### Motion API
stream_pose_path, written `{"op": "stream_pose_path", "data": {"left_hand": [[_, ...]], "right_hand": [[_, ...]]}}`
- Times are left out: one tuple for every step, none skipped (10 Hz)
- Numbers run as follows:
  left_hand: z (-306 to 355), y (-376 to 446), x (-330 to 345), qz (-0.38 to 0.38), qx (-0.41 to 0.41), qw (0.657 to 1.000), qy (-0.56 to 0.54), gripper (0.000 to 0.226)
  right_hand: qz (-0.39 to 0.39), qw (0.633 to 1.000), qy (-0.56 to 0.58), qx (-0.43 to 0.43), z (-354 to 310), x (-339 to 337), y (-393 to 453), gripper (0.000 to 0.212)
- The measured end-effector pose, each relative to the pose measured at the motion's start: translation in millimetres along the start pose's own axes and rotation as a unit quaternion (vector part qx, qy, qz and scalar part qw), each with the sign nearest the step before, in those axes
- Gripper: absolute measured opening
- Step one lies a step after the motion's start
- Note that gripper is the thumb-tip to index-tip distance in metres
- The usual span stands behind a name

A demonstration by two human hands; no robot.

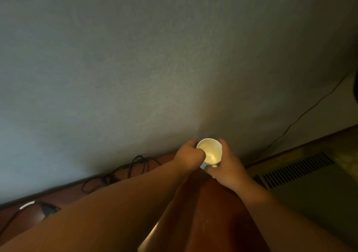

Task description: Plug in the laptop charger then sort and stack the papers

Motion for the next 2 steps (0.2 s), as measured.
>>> {"op": "stream_pose_path", "data": {"left_hand": [[-3.5, -5.9, -7.7, 0.016, 0.001, 1.000, -0.005, 0.070], [1.9, -16.8, -21.8, 0.034, 0.008, 0.999, -0.005, 0.064]], "right_hand": [[0.011, 1.000, -0.003, 0.010, -0.1, -5.4, -9.9, 0.109], [0.060, 0.995, -0.077, -0.013, -10.1, -23.0, -26.3, 0.108]]}}
Point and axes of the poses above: each hand's wrist, its own y-axis towards the middle knuckle, its own x-axis out of the palm, z = x × y, the point moved 8 cm from there along y, towards the middle knuckle, and after that the axes turned 14 degrees about -y, right-handed, at the moved point
